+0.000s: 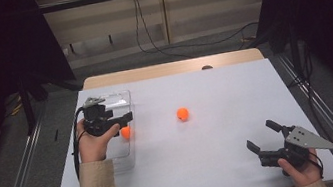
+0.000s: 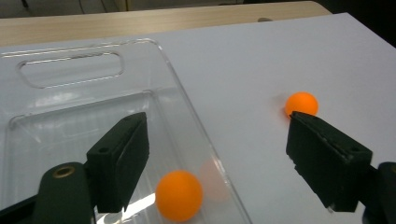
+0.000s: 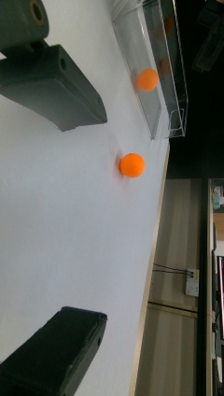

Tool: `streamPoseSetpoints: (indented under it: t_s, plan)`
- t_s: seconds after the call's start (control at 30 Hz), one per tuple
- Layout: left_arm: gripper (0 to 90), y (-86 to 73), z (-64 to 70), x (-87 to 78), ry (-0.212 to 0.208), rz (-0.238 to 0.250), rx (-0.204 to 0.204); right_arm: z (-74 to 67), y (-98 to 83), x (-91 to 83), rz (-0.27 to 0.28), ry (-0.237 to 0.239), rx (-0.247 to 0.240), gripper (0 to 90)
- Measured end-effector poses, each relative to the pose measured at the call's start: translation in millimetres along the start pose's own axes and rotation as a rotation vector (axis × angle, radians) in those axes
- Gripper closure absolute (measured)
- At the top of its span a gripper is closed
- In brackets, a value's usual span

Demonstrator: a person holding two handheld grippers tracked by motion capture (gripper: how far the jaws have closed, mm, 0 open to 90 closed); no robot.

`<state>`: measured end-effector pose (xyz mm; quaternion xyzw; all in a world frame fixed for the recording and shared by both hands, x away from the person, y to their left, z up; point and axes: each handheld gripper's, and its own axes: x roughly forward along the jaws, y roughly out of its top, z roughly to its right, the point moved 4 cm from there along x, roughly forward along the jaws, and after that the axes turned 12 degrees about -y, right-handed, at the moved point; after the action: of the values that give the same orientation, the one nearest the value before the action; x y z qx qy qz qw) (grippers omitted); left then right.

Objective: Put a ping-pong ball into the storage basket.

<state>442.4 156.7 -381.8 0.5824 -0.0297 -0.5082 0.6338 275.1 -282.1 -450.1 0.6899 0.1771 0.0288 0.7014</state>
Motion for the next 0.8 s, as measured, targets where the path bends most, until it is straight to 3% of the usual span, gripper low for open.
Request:
streamPoseSetpoints:
  t_s: [0.8]
  plan:
    - [13.3,4.2,22.3,17.0,-0.049,-0.009,0.061,-0.2,-0.2,0.3,0.0,0.0,0.001,4.8]
